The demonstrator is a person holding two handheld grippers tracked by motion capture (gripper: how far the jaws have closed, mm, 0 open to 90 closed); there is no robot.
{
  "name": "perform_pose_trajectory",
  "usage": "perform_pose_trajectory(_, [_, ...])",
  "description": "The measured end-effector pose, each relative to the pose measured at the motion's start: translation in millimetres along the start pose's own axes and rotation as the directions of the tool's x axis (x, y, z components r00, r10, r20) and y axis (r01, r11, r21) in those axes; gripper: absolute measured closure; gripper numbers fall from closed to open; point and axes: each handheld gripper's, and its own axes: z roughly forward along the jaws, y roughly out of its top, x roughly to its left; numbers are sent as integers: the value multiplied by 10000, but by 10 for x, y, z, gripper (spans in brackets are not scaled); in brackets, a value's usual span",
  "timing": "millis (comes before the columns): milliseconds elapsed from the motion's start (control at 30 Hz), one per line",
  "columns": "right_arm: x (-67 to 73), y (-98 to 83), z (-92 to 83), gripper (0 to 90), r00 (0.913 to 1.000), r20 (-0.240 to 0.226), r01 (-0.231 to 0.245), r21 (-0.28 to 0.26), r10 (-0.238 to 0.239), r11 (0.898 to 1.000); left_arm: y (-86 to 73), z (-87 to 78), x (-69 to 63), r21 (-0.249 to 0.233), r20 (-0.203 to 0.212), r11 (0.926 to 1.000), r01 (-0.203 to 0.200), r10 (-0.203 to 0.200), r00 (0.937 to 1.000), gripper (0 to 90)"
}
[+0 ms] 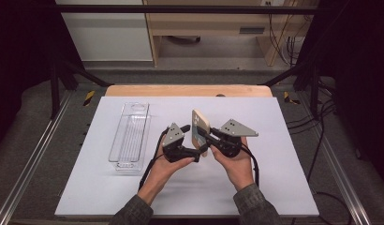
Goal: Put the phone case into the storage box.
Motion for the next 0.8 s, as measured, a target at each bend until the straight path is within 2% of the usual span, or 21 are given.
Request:
perform_pose_trajectory(200, [21, -24, 13, 796, 9999, -142, 35, 66, -34, 10000, 11, -8, 0, -90, 35, 10000, 35, -34, 10000, 10])
perform_pose_trajectory(400, [40, -58, 32, 795, 9995, -299, 128, 139, -123, 9998, 18, -19, 10, -144, 151, 9996, 238, -236, 9996, 25])
perform_pose_trajectory(633, [55, -65, 51, 795, 9992, -374, 168, 129, -163, 9998, 19, -31, 16, -30, 130, 9998, 182, -182, 9998, 90])
perform_pose_trajectory(800, [57, -71, 53, 794, 9991, -381, 164, 154, -158, 9997, 19, -31, 10, 56, 65, 9999, 153, -154, 9999, 97])
